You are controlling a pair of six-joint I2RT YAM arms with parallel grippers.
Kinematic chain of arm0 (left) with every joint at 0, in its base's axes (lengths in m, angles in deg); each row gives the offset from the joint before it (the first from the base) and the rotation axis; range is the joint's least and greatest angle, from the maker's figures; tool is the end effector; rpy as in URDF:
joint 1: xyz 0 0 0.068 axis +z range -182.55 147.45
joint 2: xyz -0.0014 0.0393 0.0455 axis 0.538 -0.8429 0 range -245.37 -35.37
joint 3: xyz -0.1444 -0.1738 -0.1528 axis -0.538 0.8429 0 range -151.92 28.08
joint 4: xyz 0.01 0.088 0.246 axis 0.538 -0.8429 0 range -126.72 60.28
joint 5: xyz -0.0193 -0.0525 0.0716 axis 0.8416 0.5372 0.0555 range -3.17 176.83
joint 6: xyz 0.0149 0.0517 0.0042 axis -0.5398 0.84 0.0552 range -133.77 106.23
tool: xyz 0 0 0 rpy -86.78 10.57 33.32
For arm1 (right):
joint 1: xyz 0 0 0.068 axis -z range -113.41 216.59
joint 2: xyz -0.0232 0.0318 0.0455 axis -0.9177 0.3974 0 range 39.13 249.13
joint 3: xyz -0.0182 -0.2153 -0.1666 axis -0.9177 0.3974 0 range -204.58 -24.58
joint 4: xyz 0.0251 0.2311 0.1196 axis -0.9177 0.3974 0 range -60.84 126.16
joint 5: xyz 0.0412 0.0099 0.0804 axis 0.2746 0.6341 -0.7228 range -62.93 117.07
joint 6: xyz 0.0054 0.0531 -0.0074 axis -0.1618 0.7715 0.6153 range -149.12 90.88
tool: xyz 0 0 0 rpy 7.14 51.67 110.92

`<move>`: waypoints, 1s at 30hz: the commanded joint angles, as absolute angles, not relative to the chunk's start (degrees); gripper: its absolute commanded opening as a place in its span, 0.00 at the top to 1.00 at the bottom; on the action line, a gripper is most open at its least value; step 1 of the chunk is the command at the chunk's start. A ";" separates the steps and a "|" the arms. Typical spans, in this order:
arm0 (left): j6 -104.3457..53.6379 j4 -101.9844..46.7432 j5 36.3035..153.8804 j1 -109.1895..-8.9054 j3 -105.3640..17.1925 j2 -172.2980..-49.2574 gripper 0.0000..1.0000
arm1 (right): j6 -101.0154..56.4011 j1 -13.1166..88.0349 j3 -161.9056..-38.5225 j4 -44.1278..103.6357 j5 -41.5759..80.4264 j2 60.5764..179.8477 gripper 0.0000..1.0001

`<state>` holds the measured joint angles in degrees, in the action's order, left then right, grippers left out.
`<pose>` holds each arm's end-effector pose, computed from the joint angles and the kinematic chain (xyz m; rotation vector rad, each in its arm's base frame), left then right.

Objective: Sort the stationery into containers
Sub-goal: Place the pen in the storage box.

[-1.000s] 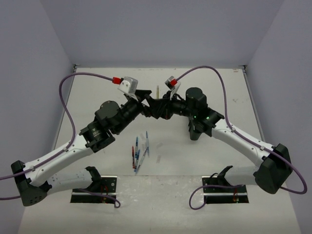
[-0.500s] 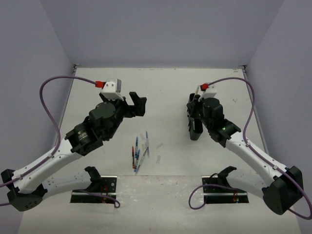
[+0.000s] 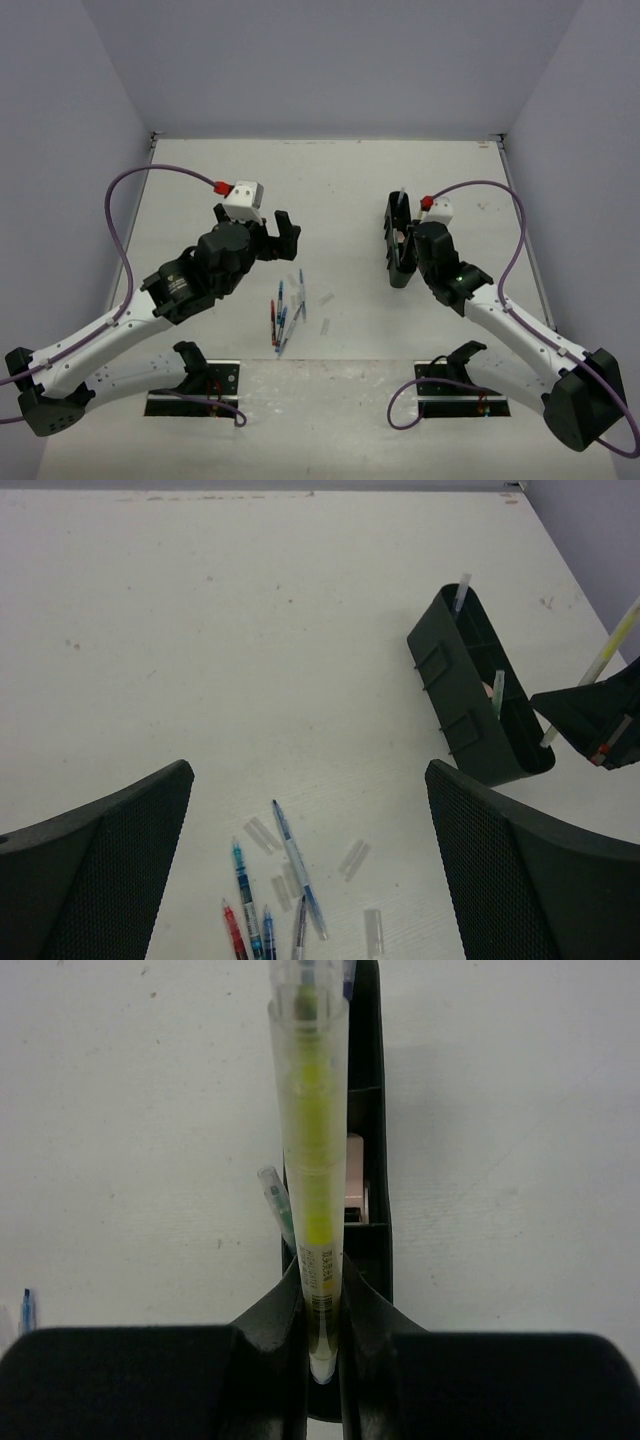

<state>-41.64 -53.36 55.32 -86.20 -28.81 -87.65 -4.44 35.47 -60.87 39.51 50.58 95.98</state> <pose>0.1314 -0.1472 0.3678 0.0497 1.8774 -0.4637 0.1935 0.1002 0.2500 0.1265 2.0615 0.1668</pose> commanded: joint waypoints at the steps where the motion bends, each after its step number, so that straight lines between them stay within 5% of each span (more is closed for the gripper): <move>1: -40.67 -53.46 57.48 -86.16 -27.89 -85.62 0.00 | -1.37 35.56 -60.25 40.30 52.62 95.10 0.99; 12: -40.57 -53.83 57.17 -86.16 -26.42 -83.25 0.00 | -1.70 35.56 -60.73 40.33 52.03 96.08 0.90; 19: -39.82 -54.32 56.20 -86.16 -26.57 -83.26 0.00 | -1.79 35.56 -61.04 41.47 51.95 96.00 0.74; 30: -40.33 -54.58 55.03 -86.16 -26.46 -84.19 0.00 | -2.06 35.55 -61.31 42.51 50.78 92.93 0.71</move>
<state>-41.20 -54.31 56.75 -86.20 -26.64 -83.89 -2.66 35.47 -60.44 42.15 50.41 95.64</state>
